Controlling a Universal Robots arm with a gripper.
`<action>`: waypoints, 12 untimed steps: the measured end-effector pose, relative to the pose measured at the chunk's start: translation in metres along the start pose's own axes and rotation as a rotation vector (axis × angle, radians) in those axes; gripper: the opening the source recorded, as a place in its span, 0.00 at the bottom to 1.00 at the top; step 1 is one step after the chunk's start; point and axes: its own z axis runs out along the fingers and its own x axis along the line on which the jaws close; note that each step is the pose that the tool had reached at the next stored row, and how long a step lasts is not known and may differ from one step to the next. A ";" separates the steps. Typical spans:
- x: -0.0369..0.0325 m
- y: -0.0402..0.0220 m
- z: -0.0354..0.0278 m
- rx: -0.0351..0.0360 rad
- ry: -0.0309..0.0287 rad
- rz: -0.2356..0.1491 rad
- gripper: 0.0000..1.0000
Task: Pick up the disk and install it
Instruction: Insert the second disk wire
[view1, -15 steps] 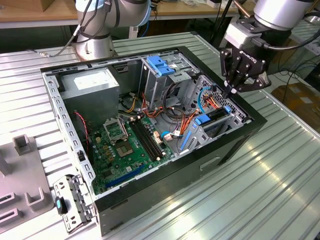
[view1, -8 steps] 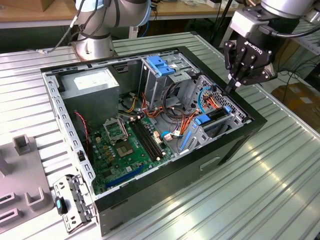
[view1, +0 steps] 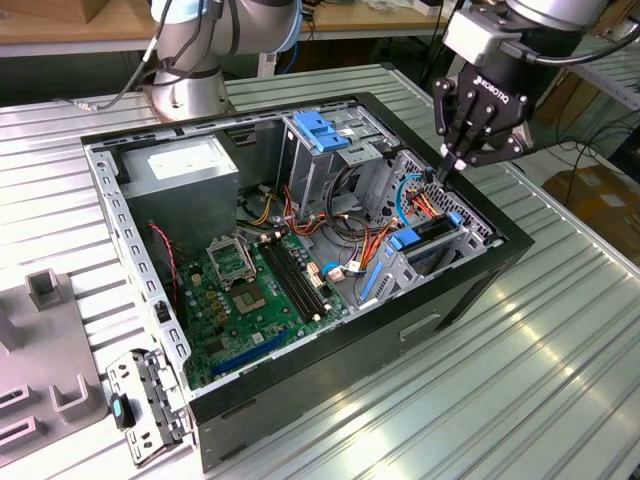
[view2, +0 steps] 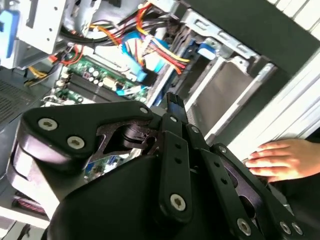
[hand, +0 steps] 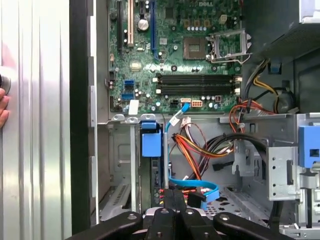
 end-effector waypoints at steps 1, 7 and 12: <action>-0.0028 0.0001 0.0000 -0.0097 0.0002 0.000 0.11; -0.0215 -0.0023 -0.0002 -0.0150 0.0002 0.000 0.11; -0.0249 -0.0040 0.0011 -0.0150 0.0058 0.000 0.11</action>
